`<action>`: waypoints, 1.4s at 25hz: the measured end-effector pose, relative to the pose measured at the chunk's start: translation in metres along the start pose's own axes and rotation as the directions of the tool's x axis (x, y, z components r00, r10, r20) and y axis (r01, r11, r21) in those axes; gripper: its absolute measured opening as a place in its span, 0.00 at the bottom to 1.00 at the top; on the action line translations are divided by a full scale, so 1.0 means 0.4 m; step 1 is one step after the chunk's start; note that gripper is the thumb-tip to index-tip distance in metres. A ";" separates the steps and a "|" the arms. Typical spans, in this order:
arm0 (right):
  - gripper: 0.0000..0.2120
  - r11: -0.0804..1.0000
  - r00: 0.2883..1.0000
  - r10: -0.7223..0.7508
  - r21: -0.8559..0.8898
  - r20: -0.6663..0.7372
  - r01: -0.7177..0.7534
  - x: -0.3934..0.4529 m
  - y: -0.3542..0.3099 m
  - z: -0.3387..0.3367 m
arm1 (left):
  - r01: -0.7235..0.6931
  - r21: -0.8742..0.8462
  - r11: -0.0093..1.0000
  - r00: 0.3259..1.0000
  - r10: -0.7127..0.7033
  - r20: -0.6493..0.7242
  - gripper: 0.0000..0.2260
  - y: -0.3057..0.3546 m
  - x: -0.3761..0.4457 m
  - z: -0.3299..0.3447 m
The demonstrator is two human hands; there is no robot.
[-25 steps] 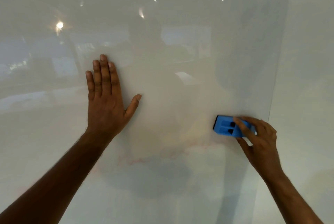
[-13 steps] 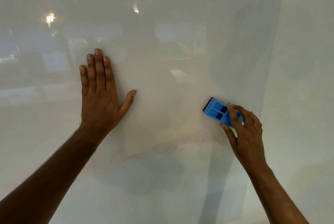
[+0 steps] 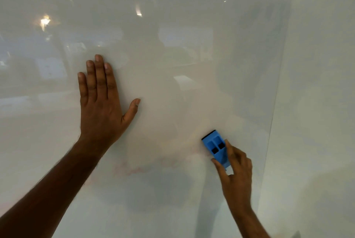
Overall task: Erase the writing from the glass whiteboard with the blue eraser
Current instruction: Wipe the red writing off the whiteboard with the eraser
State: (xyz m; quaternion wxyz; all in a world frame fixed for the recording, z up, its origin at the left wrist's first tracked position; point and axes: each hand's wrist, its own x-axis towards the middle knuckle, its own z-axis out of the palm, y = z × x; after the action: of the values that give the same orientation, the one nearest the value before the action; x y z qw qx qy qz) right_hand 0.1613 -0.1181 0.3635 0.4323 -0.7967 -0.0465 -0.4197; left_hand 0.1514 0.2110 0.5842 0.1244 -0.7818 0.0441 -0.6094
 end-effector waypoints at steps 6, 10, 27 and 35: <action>0.32 0.933 0.955 -0.286 -0.208 0.075 0.295 0.011 0.039 -0.013 | -0.032 -0.037 0.999 0.999 0.032 -0.013 0.44 -0.018 -0.004 0.003; 0.36 0.985 0.987 0.151 0.094 -0.058 -0.145 0.045 0.048 -0.043 | -0.047 -0.023 0.999 0.999 0.047 -0.013 0.43 -0.023 -0.007 0.006; 0.33 0.993 0.994 -0.092 -0.064 0.057 0.096 -0.012 -0.001 0.013 | -0.064 -0.010 0.998 0.998 0.064 -0.028 0.42 -0.027 -0.017 0.011; 0.29 0.882 0.902 -0.429 -0.189 0.055 0.431 0.061 -0.185 0.075 | -0.051 -0.018 0.999 0.998 0.050 -0.032 0.41 -0.021 -0.015 0.011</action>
State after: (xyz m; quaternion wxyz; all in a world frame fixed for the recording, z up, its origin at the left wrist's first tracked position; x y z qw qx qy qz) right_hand 0.1637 -0.0571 0.4209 0.2474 -0.8076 -0.1829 -0.5031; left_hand 0.1534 0.2211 0.5798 0.1318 -0.7718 0.0716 -0.6179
